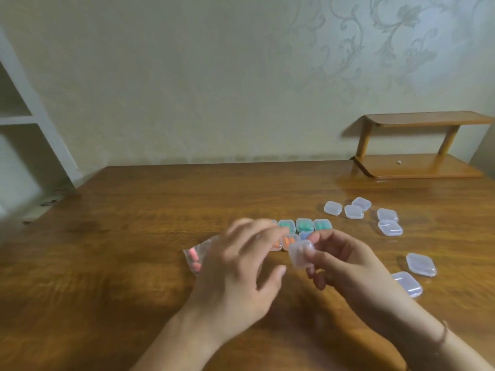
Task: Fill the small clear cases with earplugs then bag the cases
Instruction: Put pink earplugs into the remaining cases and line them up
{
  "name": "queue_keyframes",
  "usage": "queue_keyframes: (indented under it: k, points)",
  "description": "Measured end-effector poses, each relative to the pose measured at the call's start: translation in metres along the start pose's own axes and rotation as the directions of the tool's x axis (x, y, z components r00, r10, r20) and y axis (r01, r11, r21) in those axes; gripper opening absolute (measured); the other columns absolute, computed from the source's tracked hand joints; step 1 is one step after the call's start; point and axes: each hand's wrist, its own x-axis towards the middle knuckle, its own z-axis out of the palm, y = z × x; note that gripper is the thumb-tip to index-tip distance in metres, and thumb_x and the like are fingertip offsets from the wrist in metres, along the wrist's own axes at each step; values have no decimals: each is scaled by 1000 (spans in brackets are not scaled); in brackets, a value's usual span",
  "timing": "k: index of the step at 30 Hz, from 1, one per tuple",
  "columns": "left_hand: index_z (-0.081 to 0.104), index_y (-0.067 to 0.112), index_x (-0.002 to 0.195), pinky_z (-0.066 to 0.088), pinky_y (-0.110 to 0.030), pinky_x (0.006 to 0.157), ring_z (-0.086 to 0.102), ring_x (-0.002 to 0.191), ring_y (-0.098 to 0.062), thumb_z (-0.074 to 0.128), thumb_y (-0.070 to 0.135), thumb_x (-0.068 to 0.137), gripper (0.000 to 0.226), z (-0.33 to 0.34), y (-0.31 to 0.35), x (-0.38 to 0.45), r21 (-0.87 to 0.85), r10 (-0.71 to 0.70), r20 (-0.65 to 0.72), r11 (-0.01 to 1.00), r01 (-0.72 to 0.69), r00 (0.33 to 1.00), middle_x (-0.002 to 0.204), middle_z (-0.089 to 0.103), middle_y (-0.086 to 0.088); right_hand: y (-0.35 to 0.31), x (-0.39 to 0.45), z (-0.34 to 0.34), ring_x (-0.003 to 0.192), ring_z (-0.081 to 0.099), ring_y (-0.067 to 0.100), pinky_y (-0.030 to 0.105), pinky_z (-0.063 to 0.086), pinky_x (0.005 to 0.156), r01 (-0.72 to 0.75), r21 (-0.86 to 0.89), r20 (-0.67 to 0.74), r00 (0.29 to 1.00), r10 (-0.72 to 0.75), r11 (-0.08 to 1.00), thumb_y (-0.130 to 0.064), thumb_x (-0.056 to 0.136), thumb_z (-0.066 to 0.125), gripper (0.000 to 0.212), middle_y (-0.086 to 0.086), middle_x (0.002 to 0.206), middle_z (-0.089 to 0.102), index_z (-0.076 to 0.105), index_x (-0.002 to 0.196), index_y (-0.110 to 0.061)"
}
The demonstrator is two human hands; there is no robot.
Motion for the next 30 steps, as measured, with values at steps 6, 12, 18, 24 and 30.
queue_keyframes:
  k: [6,12,18,24,30]
  points:
    - [37,45,143,13,-38,120,20,144,-9,62,51,89,60,3,-43,4,289,-223,366,950,118,904,153,30,20,2,29,11,63,68,22,32,59,62,-76,-344,-34,997,69,936,-8,91,64,9,14,89,68,67,97,-14]
    - [48,45,133,18,-36,119,32,135,0,60,49,90,46,-12,-67,-11,289,-277,333,940,182,901,139,43,26,6,41,31,72,72,12,23,58,63,-126,-423,0,990,139,897,-19,84,74,22,0,101,65,66,103,-25]
    - [47,42,137,-4,-36,116,25,141,-3,59,58,88,53,-15,-60,-12,319,-228,318,940,123,920,144,41,24,19,42,49,78,64,4,17,55,68,33,-730,9,999,-39,683,-40,82,73,24,-13,89,64,65,103,-32]
    - [49,36,138,-13,-41,117,26,140,-5,57,44,94,46,-10,-52,-5,335,-146,352,942,21,925,142,47,18,33,41,56,81,52,5,23,50,73,206,-851,109,969,-220,483,-54,86,62,26,-14,86,57,67,94,-29]
    - [58,39,126,5,-45,116,37,131,-6,66,38,81,45,-7,-50,-5,314,-108,320,949,3,941,128,55,20,25,36,58,76,48,4,21,46,67,226,-861,146,968,-204,455,-54,89,56,18,-14,84,49,57,86,-36]
